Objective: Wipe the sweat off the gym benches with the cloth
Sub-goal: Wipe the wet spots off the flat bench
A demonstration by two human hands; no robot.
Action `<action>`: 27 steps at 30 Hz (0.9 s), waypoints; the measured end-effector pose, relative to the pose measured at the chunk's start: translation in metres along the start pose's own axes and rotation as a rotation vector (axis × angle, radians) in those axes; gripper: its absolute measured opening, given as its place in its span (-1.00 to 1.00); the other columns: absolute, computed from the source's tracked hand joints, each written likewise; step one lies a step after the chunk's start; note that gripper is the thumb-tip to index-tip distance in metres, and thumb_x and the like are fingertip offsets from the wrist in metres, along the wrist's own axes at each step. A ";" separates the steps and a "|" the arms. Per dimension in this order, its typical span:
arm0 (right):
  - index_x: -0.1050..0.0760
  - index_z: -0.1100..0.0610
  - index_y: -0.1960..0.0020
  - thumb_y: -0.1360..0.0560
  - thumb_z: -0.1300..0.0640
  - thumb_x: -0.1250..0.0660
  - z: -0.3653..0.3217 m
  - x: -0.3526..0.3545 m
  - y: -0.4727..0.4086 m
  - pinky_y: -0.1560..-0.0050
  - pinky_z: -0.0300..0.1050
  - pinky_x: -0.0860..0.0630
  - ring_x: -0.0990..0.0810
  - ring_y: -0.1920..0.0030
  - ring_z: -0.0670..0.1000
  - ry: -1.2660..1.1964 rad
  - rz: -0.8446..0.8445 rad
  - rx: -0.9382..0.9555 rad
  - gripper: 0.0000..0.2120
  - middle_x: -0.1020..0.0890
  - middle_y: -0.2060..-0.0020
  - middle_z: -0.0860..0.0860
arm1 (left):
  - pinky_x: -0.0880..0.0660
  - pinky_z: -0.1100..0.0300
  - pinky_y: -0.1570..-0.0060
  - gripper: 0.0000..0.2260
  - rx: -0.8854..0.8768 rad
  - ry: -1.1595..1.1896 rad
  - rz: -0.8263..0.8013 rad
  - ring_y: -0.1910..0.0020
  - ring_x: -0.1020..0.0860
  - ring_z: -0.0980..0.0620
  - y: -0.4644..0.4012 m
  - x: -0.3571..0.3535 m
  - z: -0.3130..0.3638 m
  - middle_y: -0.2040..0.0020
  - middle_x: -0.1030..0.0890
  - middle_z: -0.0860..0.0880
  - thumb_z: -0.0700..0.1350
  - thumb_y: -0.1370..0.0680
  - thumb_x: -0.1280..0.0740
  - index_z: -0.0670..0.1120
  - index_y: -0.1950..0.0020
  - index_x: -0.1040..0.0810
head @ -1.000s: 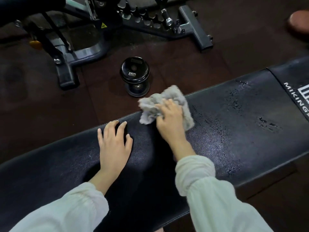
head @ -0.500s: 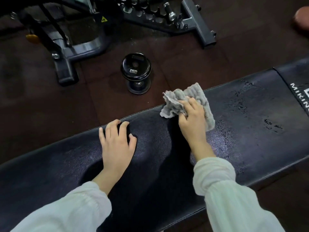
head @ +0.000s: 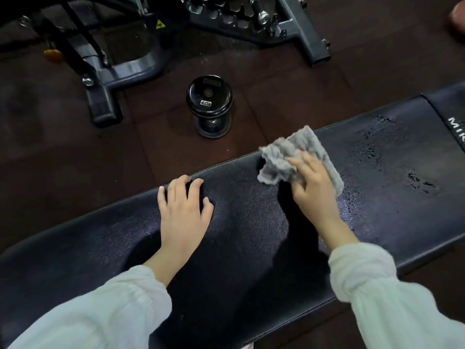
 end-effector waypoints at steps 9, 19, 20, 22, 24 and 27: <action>-0.54 0.16 -0.18 -0.35 0.19 -0.06 -0.041 -0.028 0.030 -0.38 -0.09 -0.11 -0.33 -0.32 0.03 -0.049 -0.147 0.252 -0.53 -0.49 -0.26 0.13 | -0.35 -0.25 -0.19 -0.56 -0.283 -0.036 -0.192 -0.30 -0.44 -0.19 -0.030 -0.017 0.051 -0.29 -0.49 -0.18 -0.06 -0.50 -0.09 -0.21 -0.29 -0.48; -0.45 0.16 -0.29 -0.33 0.19 -0.08 0.043 0.031 -0.009 -0.44 -0.05 0.02 -0.22 -0.42 0.12 -0.067 0.143 -0.300 -0.46 -0.37 -0.36 0.16 | 0.04 0.02 -0.44 -0.41 -0.345 -0.135 -0.410 -0.51 0.06 -0.02 -0.049 -0.048 0.080 -0.54 0.02 -0.07 0.17 -0.61 0.11 -0.15 -0.52 0.04; -0.45 0.17 -0.29 -0.32 0.19 -0.07 0.034 0.027 -0.018 -0.44 -0.06 0.05 -0.20 -0.43 0.12 -0.048 0.117 -0.264 -0.45 -0.36 -0.37 0.16 | -0.03 -0.02 -0.43 -0.38 -0.339 -0.126 -0.385 -0.51 -0.02 -0.06 -0.048 -0.048 0.079 -0.53 -0.07 -0.10 0.19 -0.57 0.15 -0.17 -0.51 -0.04; -0.44 0.18 -0.30 -0.31 0.20 -0.07 0.010 0.011 -0.028 -0.41 -0.15 0.14 -0.20 -0.43 0.14 -0.015 0.022 -0.124 -0.44 -0.35 -0.37 0.17 | -0.14 -0.09 -0.39 -0.34 -0.331 -0.095 -0.344 -0.47 -0.15 -0.12 -0.047 -0.047 0.078 -0.49 -0.20 -0.14 0.18 -0.53 0.17 -0.21 -0.48 -0.16; -0.46 0.19 -0.28 -0.33 0.20 -0.07 -0.013 -0.006 -0.019 -0.38 -0.19 0.16 -0.25 -0.40 0.16 -0.010 -0.102 0.049 -0.47 -0.39 -0.35 0.18 | -0.18 -0.12 -0.36 -0.36 -0.326 -0.091 -0.338 -0.46 -0.19 -0.15 -0.045 -0.049 0.079 -0.47 -0.24 -0.16 0.16 -0.53 0.14 -0.22 -0.47 -0.20; -0.50 0.16 -0.24 -0.33 0.24 -0.16 -0.011 -0.005 0.006 -0.39 -0.13 -0.01 -0.37 -0.32 0.14 0.024 -0.157 0.236 -0.52 -0.47 -0.28 0.16 | -0.25 -0.15 -0.31 -0.40 -0.312 -0.076 -0.303 -0.42 -0.27 -0.17 -0.045 -0.049 0.078 -0.43 -0.31 -0.18 0.13 -0.55 0.07 -0.23 -0.44 -0.26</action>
Point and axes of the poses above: each hand's wrist, its own y-axis away from the middle knuckle, its own x-axis out of the back of the hand, z = x × y, the point moved 10 cm from there along -y, towards the middle knuckle
